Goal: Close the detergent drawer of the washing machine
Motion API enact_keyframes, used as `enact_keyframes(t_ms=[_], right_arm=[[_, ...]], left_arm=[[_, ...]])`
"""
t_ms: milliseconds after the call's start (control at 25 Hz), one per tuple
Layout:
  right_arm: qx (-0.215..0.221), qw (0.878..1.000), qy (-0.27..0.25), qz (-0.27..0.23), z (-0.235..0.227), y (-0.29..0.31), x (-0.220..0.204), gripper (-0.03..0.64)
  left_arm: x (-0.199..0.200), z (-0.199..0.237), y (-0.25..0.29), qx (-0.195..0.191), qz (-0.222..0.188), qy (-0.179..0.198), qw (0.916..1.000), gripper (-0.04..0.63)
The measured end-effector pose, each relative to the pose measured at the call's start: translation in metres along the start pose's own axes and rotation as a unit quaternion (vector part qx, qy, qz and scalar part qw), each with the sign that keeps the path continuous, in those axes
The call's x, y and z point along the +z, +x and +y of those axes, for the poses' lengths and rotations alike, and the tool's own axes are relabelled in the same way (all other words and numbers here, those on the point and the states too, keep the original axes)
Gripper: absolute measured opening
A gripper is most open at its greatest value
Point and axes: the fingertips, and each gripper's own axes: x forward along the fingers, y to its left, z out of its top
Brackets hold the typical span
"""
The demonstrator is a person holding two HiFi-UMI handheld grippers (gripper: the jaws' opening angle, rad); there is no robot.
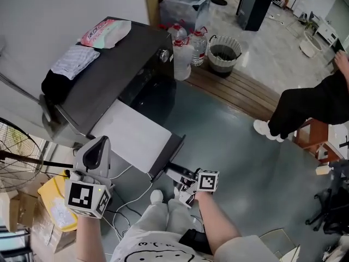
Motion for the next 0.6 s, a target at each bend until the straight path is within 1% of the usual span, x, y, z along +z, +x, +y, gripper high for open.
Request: enact_keyframes(t_ms=[160,280,360,520,600], right_arm=[[0.009,1.0,0.016,0.009,-0.002,0.0,-0.003,0.238],[0.026,0.999,0.022,0.01,0.005,0.001,0.0,0.238],[0.038,0.999,0.022,0.011,0.01,0.002,0.004,0.253],[0.016,0.999,0.037,0.026,-0.001,-0.002,-0.002,0.255],[0.027,0.999,0.028,0.025,0.012,0.002,0.004,0.264]], left_arm=[[0.001,0.003,-0.006,0.019,0.001,-0.002,0.9998,0.018],[0.002,0.002,-0.011,0.032,0.001,-0.006,0.9995,0.018],[0.0,0.001,-0.014,0.04,0.002,-0.009,0.9992,0.018],[0.0,0.002,-0.018,0.053,0.002,-0.014,0.9985,0.018],[0.003,0.004,-0.018,0.059,-0.002,-0.019,0.9981,0.018]])
